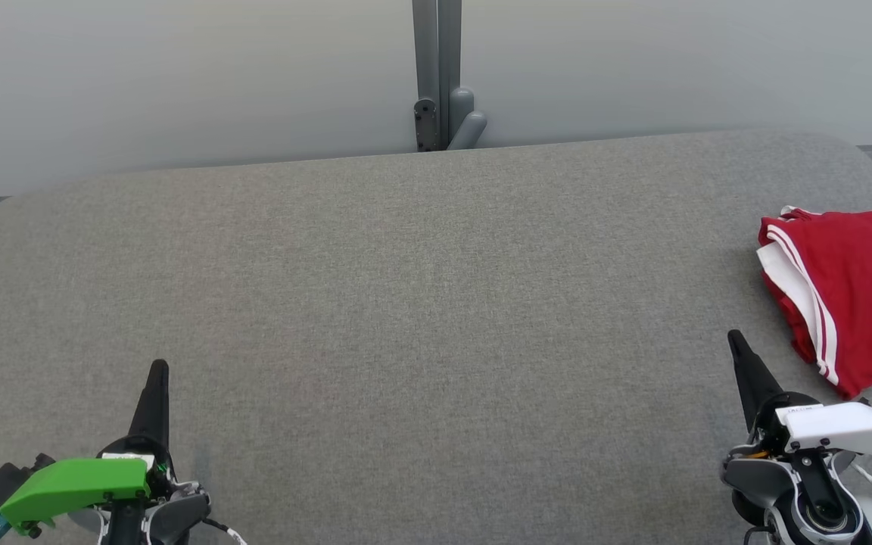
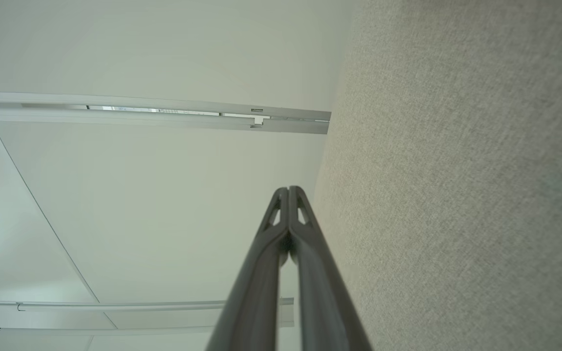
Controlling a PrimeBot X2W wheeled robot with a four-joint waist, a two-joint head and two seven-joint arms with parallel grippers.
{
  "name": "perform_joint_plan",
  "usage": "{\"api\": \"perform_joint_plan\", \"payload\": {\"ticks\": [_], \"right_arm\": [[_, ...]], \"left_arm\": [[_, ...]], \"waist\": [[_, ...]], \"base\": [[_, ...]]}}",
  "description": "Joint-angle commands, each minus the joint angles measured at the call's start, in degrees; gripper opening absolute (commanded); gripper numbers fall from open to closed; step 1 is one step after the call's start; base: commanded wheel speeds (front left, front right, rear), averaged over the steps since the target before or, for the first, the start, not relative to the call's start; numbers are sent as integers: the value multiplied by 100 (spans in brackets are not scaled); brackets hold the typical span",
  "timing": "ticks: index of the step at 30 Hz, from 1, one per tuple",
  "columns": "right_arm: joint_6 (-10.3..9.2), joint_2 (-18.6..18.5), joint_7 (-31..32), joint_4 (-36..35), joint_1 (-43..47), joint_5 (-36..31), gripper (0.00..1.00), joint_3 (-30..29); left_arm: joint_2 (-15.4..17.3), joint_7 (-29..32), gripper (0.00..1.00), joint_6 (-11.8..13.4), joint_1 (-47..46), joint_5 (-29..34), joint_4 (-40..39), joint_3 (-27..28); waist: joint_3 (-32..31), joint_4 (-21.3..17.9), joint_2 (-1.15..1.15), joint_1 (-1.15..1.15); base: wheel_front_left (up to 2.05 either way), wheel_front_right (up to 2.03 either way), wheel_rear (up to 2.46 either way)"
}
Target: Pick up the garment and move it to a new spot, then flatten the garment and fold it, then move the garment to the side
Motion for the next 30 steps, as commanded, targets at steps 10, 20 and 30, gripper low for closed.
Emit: {"api": "perform_joint_plan", "payload": {"ticks": [10,20,30], "right_arm": [[2,-29,129,-121,47,475,0,-57],[2,-30,180,-160,57,692,0,-83],[2,-30,174,-160,57,692,0,-82]], "left_arm": [[39,120,0,-60,-129,-434,-85,67],[40,165,0,-64,-142,-624,-99,84],[40,166,0,-64,-142,-623,-100,83]], "waist": [[0,-3,0,0],[0,-4,0,0],[0,-4,0,0]], "base": [[0,0,0],[0,0,0],[0,0,0]]}}
